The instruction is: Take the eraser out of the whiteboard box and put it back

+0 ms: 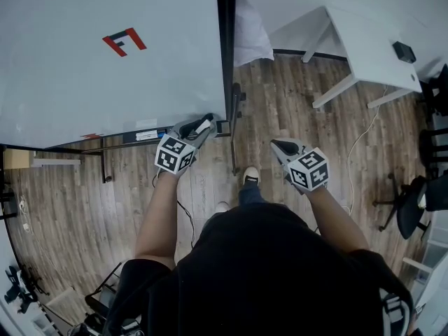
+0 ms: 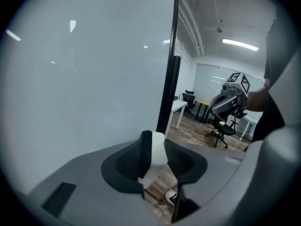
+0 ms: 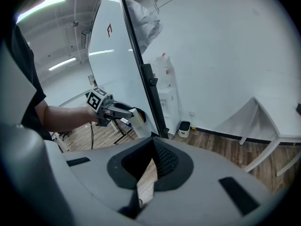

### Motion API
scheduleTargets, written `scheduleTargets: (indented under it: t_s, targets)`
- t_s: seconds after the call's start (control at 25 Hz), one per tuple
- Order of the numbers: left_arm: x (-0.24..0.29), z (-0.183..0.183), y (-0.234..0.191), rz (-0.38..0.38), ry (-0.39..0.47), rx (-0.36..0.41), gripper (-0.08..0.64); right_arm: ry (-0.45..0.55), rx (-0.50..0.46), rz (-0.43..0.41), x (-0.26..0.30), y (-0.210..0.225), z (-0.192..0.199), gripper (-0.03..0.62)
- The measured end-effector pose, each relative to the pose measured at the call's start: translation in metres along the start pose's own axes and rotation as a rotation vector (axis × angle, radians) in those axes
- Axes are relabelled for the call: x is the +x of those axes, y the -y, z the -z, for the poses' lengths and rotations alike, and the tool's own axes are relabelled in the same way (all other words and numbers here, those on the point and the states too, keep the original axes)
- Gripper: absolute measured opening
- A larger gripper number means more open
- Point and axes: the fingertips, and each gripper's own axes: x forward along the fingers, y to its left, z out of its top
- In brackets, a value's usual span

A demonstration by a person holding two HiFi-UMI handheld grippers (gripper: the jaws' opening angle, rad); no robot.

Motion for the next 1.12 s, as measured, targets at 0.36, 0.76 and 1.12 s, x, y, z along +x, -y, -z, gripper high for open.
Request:
scheduleTargets:
  t_s: [0.36, 0.76, 1.12]
  targets:
    - [0.020, 0.023, -0.007, 0.004, -0.048, -0.008, 0.153, -0.020, 0.002, -0.002, 0.011, 0.010, 0.001, -0.005]
    - [0.036, 0.040, -0.009, 0.014, -0.099, 0.003, 0.153, -0.026, 0.005, -0.010, 0.022, 0.012, -0.005, -0.005]
    - [0.036, 0.039, -0.009, 0.021, -0.098, 0.004, 0.155, -0.031, 0.008, -0.015, 0.025, 0.007, -0.002, -0.005]
